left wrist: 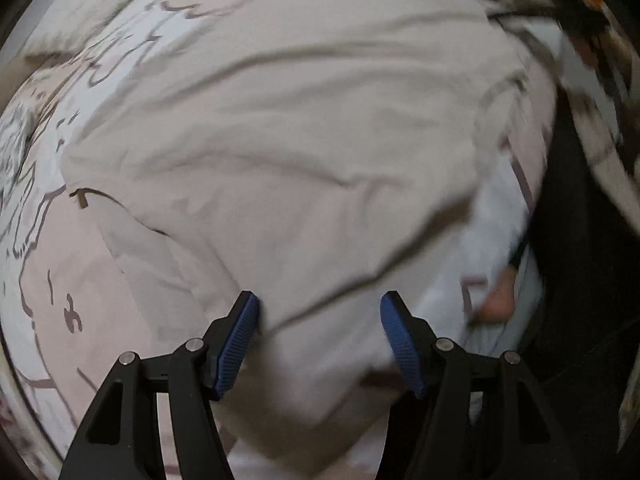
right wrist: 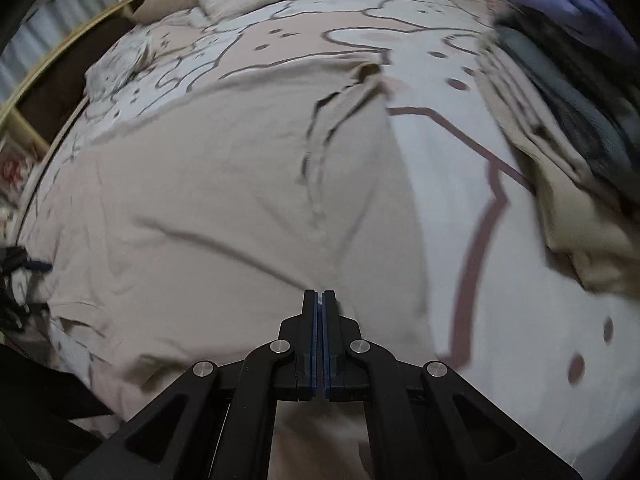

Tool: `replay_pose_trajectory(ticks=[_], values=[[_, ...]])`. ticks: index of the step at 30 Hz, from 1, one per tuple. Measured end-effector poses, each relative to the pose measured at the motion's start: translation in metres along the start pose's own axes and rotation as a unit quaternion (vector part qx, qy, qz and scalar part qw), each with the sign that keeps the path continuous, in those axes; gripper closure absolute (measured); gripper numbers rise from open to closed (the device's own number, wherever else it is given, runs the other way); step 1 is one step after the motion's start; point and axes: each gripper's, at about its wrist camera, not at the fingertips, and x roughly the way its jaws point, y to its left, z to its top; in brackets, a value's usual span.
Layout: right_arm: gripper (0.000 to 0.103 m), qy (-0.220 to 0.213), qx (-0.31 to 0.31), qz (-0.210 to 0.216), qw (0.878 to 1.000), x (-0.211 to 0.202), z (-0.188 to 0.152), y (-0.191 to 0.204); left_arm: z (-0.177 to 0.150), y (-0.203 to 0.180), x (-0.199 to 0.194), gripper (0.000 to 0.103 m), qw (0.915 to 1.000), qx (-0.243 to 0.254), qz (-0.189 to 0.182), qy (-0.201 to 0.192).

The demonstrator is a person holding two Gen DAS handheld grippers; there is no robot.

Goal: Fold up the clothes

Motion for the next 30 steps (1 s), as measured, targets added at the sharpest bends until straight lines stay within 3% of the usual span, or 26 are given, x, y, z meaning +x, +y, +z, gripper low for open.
replay_pose_trajectory(ticks=[2, 7, 9, 12, 15, 20, 30], values=[[0.103, -0.015, -0.008, 0.011, 1.0, -0.011, 0.0, 0.012, -0.001, -0.006, -0.005, 0.04, 0.9999, 0.013, 0.003, 0.005], [0.103, -0.059, -0.076, 0.065, 0.993, -0.025, 0.002, 0.068, 0.024, -0.005, -0.038, 0.039, 0.994, -0.035, -0.045, -0.093], [0.103, -0.063, -0.107, 0.069, 0.99, -0.018, -0.001, 0.089, 0.039, -0.004, -0.042, 0.039, 0.9911, -0.053, -0.043, -0.114], [0.103, -0.039, -0.136, 0.057, 0.988, 0.009, -0.019, 0.098, 0.053, 0.011, -0.022, 0.037, 0.9933, -0.067, 0.009, -0.094], [0.103, -0.042, -0.13, 0.064, 0.989, 0.021, -0.033, 0.091, 0.035, 0.025, 0.014, 0.036, 0.996, -0.083, 0.023, -0.023], [0.103, -0.051, -0.088, 0.095, 0.99, 0.019, -0.035, 0.074, 0.015, 0.016, 0.011, 0.036, 0.9979, -0.051, 0.032, -0.023], [0.103, -0.057, -0.08, 0.09, 0.991, 0.0, -0.052, 0.063, 0.001, 0.009, 0.005, 0.036, 0.9992, -0.008, 0.038, -0.007]])
